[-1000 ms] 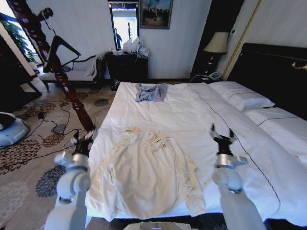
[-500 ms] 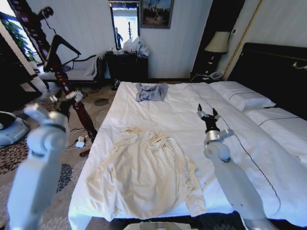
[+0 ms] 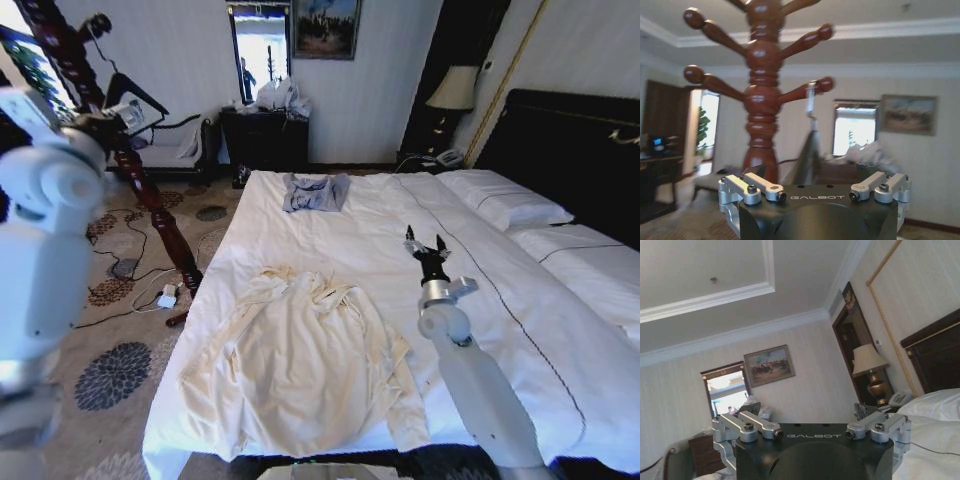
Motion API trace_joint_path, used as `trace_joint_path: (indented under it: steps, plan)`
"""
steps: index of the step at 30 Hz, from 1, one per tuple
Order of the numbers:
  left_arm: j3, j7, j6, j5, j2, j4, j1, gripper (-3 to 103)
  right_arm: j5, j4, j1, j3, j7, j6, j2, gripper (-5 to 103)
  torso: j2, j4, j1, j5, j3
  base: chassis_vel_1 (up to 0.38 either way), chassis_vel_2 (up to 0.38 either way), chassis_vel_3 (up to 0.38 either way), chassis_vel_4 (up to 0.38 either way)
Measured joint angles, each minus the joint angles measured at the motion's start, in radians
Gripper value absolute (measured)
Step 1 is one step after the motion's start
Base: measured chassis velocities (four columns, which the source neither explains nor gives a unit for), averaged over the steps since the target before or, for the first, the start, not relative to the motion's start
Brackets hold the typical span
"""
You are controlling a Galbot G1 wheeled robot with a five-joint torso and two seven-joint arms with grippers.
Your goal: Pick up the clothes from the bed and hang them on the clothes hanger.
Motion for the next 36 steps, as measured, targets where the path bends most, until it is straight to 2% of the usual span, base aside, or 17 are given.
trace_joint_path:
  steps: [1,4,8,15,20,29,31,33,35,36]
  plan:
    - [0.000,0.000,0.000,0.000,0.000,0.000,0.000,100,0.000,0.000,0.000,0.000,0.000,0.000,0.000,100,0.000,0.0000,0.000,0.0000,0.000,0.000,0.000,0.000,0.000]
    - [0.045,-0.012,0.030,-0.001,-0.027,0.094,-0.099,100,-0.003,0.002,-0.013,0.010,0.002,0.000,0.000,100,0.000,0.0004,0.000,0.0001,0.000,0.000,0.000,0.000,0.000]
    - [0.079,-0.012,0.049,-0.004,-0.066,0.175,-0.176,100,-0.007,0.003,-0.019,0.012,0.004,-0.001,0.005,100,0.000,-0.0005,0.000,0.0007,0.000,0.000,0.000,0.000,0.000]
    - [0.093,-0.049,0.056,-0.005,-0.092,0.254,-0.217,100,-0.011,-0.006,-0.023,0.011,0.007,-0.003,0.002,100,0.000,0.0005,0.000,0.0000,0.000,0.000,0.000,0.000,0.000]
    - [0.098,-0.068,0.056,-0.037,-0.107,0.275,-0.217,100,-0.015,-0.015,-0.021,0.006,0.010,-0.004,0.003,100,0.000,-0.0002,0.000,0.0002,0.000,0.000,0.000,0.000,0.000]
    - [0.093,-0.091,0.054,-0.101,-0.107,0.253,-0.192,100,-0.016,-0.015,-0.019,0.001,0.014,-0.005,0.001,100,0.000,0.0002,0.000,0.0002,0.000,0.000,0.000,0.000,0.000]
    - [0.090,-0.094,0.053,-0.124,-0.106,0.248,-0.190,103,-0.017,-0.014,-0.021,0.003,0.016,-0.005,0.001,100,0.000,0.0000,0.000,0.0002,0.000,0.000,0.000,0.000,0.000]
    - [0.086,-0.103,0.052,-0.159,-0.101,0.236,-0.183,97,-0.017,-0.010,-0.027,0.010,0.018,-0.005,0.003,100,0.000,-0.0002,0.000,0.0002,0.000,0.000,0.000,0.000,0.000]
    - [0.083,-0.115,0.052,-0.189,-0.089,0.222,-0.174,86,-0.018,-0.008,-0.033,0.018,0.018,-0.006,0.001,100,0.000,-0.0001,0.000,0.0002,0.000,0.000,0.000,0.000,0.000]
    - [0.083,-0.115,0.052,-0.189,-0.089,0.222,-0.174,86,-0.018,-0.008,-0.033,0.018,0.018,-0.006,0.001,100,0.000,-0.0001,0.000,0.0002,0.000,0.000,0.000,0.000,0.000]
